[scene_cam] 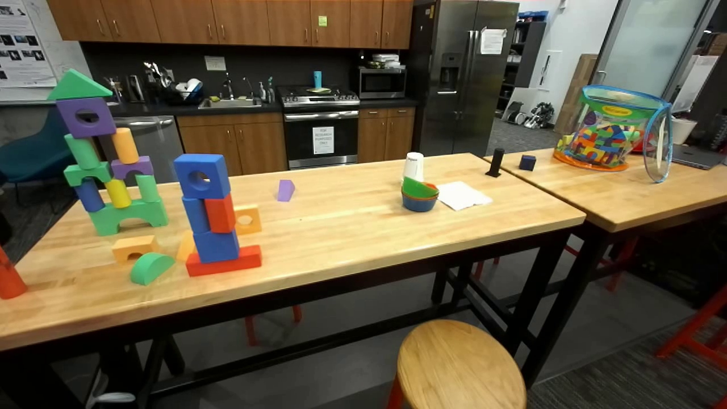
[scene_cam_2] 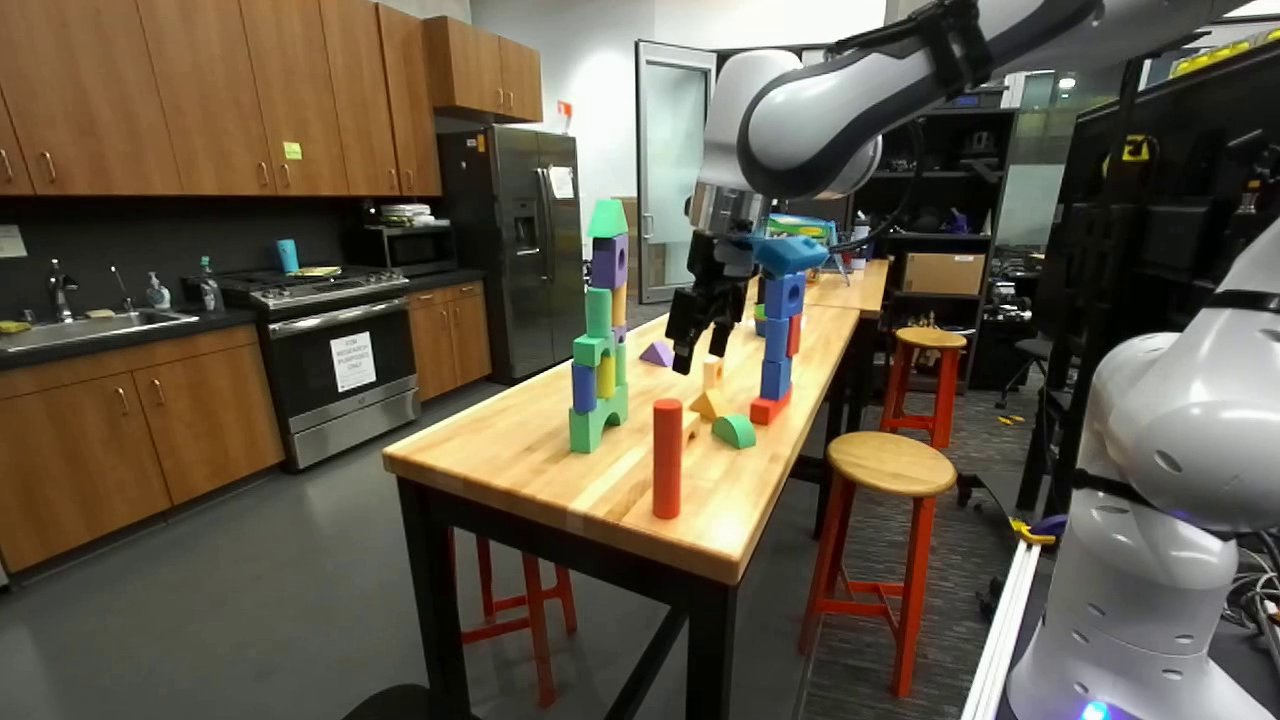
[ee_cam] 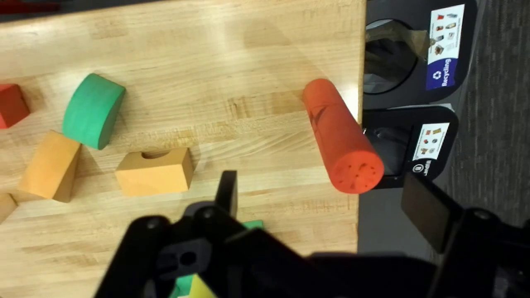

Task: Put the blue item on the table

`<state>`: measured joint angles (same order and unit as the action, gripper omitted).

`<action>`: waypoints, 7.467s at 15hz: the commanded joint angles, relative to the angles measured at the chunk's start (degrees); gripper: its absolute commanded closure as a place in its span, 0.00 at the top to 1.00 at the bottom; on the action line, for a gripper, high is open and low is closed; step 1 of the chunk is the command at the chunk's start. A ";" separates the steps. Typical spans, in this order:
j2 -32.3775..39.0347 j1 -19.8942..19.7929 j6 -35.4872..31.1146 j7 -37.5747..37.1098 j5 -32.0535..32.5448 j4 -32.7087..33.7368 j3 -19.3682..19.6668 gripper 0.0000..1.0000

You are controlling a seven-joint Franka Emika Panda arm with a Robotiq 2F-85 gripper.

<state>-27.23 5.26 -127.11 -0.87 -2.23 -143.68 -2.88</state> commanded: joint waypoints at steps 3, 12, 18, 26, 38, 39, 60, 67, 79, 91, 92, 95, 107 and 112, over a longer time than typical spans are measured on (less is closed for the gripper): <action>-0.13 -2.38 6.70 -10.23 -4.15 4.57 -0.14 1.00; -4.09 -5.72 4.66 -19.18 -2.65 4.98 -2.23 1.00; -3.90 -6.17 3.38 -19.73 -1.90 4.80 -2.82 1.00; -2.83 -10.35 -0.49 -38.88 -8.48 5.19 -2.72 1.00; -7.60 -20.36 -1.54 -62.91 -7.58 3.29 1.35 1.00; -7.71 -21.26 -1.89 -65.14 -7.35 3.29 1.53 1.00; -7.19 -19.52 -4.64 -59.81 -6.07 1.94 3.61 1.00; -2.01 -24.81 -3.47 -65.05 1.72 4.42 2.12 1.00; -1.71 -25.56 -2.49 -65.98 8.33 8.33 3.75 1.00; 4.32 -26.96 -7.49 -76.11 5.33 15.22 8.07 1.00; 4.85 -26.94 -7.56 -76.06 5.94 15.44 8.27 1.00; 5.91 -26.62 -7.01 -75.29 6.83 15.92 8.62 1.00; 8.24 -26.11 -2.35 -75.83 7.22 17.92 8.89 1.00; 9.57 -26.07 -2.22 -76.18 7.28 18.98 9.07 1.00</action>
<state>-19.29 -21.57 -130.54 -75.86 4.43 -126.85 5.48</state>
